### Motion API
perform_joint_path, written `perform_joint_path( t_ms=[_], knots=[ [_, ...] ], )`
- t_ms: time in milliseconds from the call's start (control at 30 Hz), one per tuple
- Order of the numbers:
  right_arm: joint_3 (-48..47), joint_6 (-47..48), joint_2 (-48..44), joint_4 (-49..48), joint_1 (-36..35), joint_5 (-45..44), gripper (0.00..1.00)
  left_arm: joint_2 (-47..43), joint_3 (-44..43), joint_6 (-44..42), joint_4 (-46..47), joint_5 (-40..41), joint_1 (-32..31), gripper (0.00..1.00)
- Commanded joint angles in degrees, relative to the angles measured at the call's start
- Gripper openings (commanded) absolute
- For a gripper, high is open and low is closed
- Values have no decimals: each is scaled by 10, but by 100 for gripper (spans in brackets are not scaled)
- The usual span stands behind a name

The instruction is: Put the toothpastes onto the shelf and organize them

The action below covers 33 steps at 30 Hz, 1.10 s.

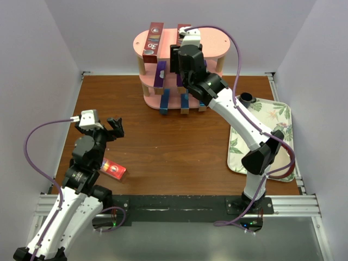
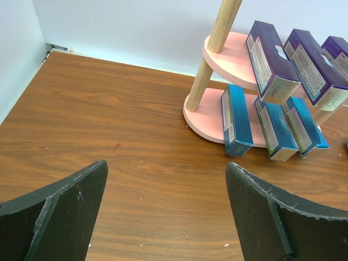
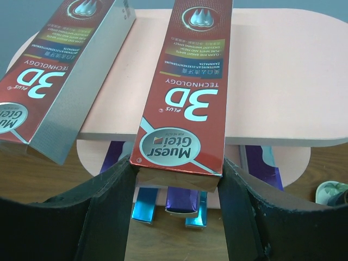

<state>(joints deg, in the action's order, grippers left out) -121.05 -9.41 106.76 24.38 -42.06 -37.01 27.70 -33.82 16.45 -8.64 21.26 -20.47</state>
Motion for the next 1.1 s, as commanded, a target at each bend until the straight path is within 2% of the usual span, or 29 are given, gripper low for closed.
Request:
perform_joint_path(
  t_ms=[0,133,233,333,500,667,933,1067],
  knots=[
    [-32,-10,1,-23,0,-34,59,-5,9,-3,18,6,-4,94],
    [-30,-14,-8,-21,0,-16,83,-5,10,-2,18,7,-4,94],
    [-15,-17,-28,-27,0,7,94,-4,10,-1,19,7,-4,94],
    [13,-18,-65,-35,0,40,98,-2,10,1,18,9,-4,95],
    [135,-13,-157,-73,1,93,98,10,6,17,0,31,-4,95],
    [303,-8,-282,-112,0,126,99,44,-15,90,-77,111,-4,97],
    [554,-16,-436,-137,1,98,99,110,-27,222,-228,198,-4,100],
    [629,-25,-481,-136,2,93,99,145,-19,241,-241,189,11,100]
  ],
)
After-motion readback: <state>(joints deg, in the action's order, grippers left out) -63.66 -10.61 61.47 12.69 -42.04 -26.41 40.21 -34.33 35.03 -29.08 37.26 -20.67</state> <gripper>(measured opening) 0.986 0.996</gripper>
